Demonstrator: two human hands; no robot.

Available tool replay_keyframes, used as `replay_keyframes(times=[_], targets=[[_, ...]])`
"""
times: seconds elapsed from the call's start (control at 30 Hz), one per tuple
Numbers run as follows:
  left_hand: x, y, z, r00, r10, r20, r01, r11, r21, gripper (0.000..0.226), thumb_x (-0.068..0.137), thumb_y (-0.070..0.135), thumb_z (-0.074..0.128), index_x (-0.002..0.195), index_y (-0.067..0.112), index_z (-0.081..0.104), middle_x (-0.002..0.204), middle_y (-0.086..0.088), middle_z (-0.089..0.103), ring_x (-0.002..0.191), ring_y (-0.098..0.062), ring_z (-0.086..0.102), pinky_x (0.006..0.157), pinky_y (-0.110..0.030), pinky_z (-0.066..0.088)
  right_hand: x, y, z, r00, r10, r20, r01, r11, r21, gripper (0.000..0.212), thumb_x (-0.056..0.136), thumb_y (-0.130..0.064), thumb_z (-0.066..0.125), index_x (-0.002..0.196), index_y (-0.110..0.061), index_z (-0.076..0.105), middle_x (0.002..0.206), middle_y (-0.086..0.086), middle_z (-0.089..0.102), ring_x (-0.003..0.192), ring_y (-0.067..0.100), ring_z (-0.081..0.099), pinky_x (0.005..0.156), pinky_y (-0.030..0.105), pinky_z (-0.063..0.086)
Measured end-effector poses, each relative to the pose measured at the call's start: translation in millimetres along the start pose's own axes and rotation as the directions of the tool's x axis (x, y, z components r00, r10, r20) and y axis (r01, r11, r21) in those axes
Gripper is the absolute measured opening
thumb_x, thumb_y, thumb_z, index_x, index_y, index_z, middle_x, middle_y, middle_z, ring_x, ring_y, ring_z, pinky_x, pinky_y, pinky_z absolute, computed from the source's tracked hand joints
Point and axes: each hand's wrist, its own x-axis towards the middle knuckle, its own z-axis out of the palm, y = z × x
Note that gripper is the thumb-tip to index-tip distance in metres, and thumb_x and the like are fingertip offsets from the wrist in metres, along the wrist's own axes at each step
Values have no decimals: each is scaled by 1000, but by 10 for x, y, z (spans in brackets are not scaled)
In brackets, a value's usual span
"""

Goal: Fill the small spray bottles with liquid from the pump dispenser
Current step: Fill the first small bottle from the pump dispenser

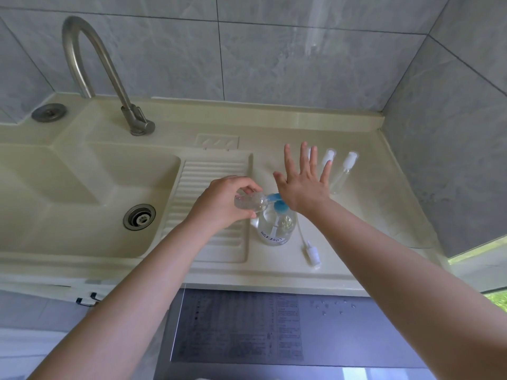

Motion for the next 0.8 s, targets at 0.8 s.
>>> replay_keyframes(times=[0.8], targets=[[-19, 50, 10, 1000, -24, -17, 24, 999, -23, 51, 62, 20, 89, 102, 41, 68, 101, 20, 65, 90, -7, 64, 87, -39, 54, 79, -57, -29, 989, -16, -145, 11, 999, -36, 65, 104, -52, 11, 157, -29, -19, 165, 8, -24, 150, 27, -26, 119, 58, -16]])
